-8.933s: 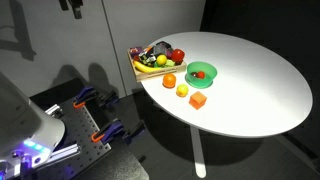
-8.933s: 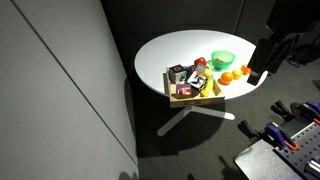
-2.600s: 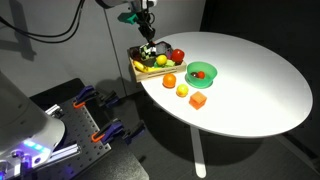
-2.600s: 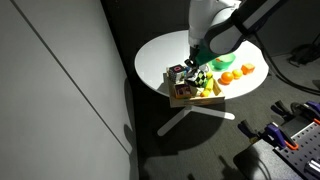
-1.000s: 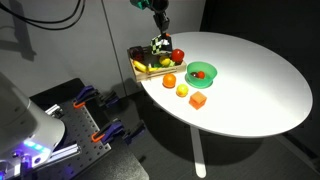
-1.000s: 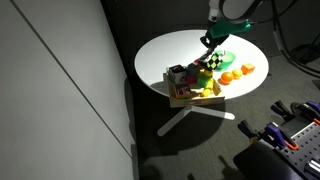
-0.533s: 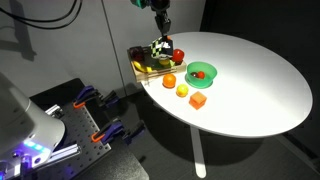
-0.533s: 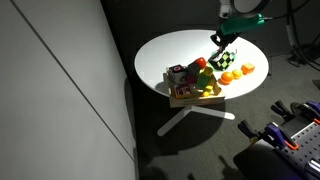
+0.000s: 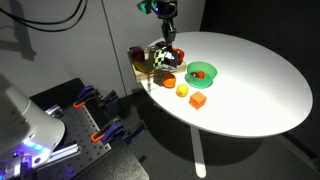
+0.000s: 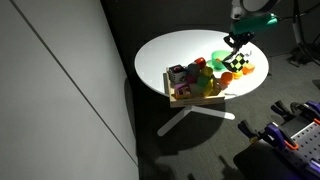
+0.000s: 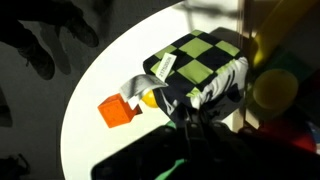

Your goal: Remove the big black and white plushy cube from the crate and put it on the table

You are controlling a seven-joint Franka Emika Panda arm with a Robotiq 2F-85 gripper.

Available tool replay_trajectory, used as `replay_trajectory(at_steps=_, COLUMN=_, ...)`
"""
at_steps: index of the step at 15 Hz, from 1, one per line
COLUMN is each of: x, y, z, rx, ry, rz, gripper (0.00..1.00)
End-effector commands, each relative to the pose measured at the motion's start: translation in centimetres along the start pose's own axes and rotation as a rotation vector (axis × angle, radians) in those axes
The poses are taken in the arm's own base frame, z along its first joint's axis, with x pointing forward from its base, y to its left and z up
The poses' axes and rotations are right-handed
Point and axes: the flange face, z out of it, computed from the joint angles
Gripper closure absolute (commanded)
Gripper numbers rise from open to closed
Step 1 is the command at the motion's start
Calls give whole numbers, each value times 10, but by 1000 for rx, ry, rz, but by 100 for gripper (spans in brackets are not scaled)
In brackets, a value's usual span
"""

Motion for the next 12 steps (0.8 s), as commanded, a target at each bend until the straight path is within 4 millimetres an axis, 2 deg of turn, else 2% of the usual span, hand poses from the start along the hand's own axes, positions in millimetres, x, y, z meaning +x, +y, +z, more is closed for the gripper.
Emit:
replay_trajectory(at_steps=1, x=12, y=15, z=8, rx=-29, ry=7, rz=86, gripper=97)
replay_trajectory(at_steps=7, x=25, y=17, z=30, rx=-67, ry=74, rz=170, gripper=97)
replay_trajectory(at_steps=12, x=42, y=12, z=36, rx=-83, ry=111, rz=226, gripper=97)
